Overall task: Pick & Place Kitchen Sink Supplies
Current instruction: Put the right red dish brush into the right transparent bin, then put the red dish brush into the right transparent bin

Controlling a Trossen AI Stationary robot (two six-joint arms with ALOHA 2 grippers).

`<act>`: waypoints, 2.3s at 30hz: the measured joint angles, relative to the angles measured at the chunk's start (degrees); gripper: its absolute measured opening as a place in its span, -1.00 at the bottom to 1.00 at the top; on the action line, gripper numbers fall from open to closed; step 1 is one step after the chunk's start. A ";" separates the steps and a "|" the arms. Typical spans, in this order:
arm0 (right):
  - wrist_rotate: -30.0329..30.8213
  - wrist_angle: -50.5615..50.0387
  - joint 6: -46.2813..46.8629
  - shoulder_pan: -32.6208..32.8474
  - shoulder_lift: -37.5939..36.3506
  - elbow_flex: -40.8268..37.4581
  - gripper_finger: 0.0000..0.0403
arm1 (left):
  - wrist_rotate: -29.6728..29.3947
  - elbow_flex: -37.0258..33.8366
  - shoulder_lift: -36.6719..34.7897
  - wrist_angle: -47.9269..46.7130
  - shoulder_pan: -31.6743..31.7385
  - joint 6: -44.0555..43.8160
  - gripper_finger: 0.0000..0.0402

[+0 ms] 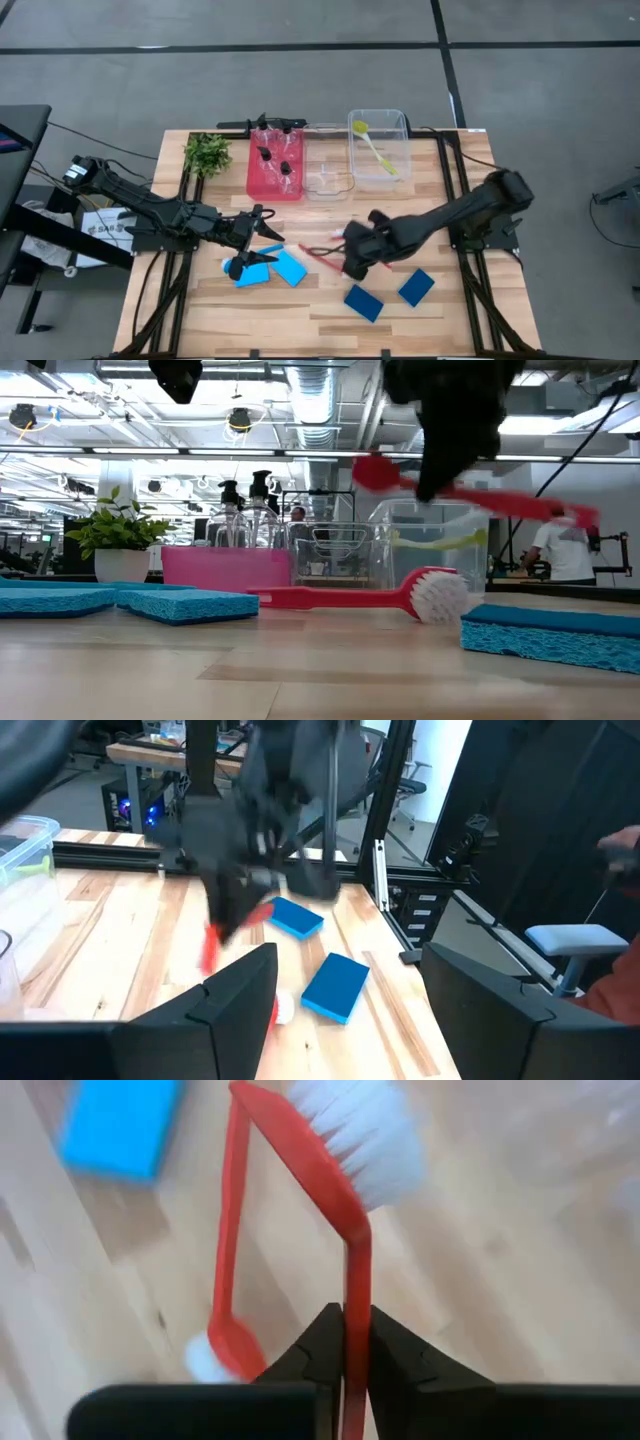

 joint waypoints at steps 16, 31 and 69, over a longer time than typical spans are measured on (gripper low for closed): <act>33.23 8.74 -24.01 -15.96 -24.92 0.17 -0.89 | 0.00 0.00 0.00 0.85 0.00 0.02 0.25; 27.01 9.21 -24.10 -38.43 -16.10 0.15 -0.85 | 0.00 0.00 0.00 0.84 0.00 0.02 0.25; 14.61 5.03 -20.37 -12.46 -12.69 0.15 -0.49 | 2.22 0.00 0.00 0.90 -0.45 0.06 0.25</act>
